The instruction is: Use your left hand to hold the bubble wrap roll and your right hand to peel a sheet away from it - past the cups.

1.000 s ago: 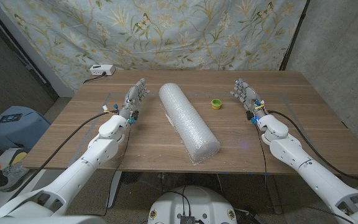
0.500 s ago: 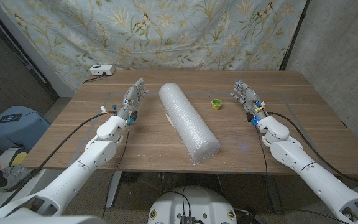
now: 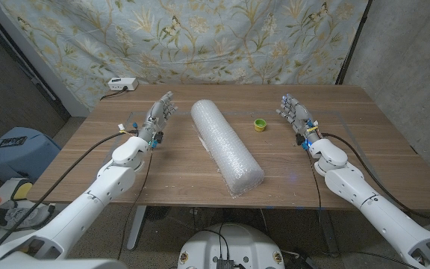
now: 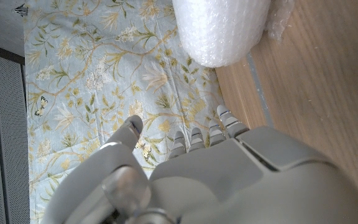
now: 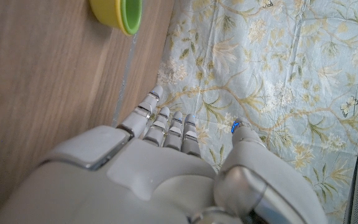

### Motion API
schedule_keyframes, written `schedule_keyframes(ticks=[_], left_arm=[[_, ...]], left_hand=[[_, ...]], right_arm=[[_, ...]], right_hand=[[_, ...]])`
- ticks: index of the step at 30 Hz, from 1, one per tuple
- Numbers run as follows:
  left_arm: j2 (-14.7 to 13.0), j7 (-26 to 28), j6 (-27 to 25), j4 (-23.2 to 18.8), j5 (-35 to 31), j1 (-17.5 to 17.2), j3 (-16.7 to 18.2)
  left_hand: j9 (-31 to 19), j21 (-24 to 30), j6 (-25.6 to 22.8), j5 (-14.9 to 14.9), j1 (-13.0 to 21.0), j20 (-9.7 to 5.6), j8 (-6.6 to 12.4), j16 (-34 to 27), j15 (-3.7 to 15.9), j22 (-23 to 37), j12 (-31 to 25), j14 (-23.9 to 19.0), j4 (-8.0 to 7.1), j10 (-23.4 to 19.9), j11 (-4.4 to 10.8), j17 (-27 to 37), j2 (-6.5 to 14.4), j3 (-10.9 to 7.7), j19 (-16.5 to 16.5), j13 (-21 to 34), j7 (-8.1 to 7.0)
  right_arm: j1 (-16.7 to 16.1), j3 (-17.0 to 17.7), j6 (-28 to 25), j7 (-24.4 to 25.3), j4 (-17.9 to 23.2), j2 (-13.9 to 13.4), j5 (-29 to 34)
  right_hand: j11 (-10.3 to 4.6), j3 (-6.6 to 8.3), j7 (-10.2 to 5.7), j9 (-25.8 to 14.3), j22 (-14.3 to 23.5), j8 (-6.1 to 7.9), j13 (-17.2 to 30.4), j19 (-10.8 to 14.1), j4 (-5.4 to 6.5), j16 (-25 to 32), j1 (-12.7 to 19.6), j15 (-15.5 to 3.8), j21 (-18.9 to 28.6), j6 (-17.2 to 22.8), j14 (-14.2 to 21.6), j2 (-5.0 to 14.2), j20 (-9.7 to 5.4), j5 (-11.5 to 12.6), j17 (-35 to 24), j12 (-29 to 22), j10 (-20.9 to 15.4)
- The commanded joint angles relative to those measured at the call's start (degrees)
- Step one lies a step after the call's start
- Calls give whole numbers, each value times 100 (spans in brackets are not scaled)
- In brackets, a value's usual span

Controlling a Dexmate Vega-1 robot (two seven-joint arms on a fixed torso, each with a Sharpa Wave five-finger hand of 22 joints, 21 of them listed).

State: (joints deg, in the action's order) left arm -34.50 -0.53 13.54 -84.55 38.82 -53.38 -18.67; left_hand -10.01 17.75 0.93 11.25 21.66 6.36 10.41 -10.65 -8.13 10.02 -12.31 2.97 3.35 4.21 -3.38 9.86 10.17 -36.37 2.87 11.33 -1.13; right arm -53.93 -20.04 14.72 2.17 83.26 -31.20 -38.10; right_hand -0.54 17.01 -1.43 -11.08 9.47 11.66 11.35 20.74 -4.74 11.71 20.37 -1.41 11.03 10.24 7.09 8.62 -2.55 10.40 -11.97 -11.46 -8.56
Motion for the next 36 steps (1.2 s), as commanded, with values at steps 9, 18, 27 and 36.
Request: schedule_keyframes(ticks=[9,18,27,36], left_arm=[[-596,-190,-648,-691,-60,-6,-39],[-905,-529,-1098,-886,-146,279,-189],[-1056,-1115,-1268,-744,-305,758,-420],[-1077,-1449,-1284,-643,-492,1106,-587]], left_hand=[[-29,-68,47,70,185,80,18,12,-66,5,-9,27,203,67,-67,15,-63,-55,13,18,20],[-29,-124,98,159,373,108,19,20,-91,0,-5,48,410,80,-74,15,-82,-135,31,17,-19],[-30,-218,224,299,614,86,12,40,-77,0,20,155,608,184,-32,16,-118,-203,37,25,25],[-28,-302,303,376,752,-2,7,52,-69,-5,28,244,675,239,1,17,-172,-213,-7,29,1]], right_arm=[[-31,72,142,24,12,17,2],[-127,131,202,51,86,-6,-26],[-225,209,228,140,151,-32,-50],[-223,239,275,189,148,-10,-34]], right_hand=[[28,16,-7,-20,27,22,10,7,-33,46,71,14,2,41,7,3,-107,1,-19,6,3],[31,24,-10,-20,27,17,10,8,-48,48,84,12,2,40,6,9,-106,-1,-17,6,3],[28,28,-8,-20,28,16,11,4,-58,48,93,15,0,44,4,12,-104,-3,-16,7,8],[37,37,-10,-20,28,12,11,2,-68,50,104,16,0,42,0,23,-103,-6,-16,8,12]])
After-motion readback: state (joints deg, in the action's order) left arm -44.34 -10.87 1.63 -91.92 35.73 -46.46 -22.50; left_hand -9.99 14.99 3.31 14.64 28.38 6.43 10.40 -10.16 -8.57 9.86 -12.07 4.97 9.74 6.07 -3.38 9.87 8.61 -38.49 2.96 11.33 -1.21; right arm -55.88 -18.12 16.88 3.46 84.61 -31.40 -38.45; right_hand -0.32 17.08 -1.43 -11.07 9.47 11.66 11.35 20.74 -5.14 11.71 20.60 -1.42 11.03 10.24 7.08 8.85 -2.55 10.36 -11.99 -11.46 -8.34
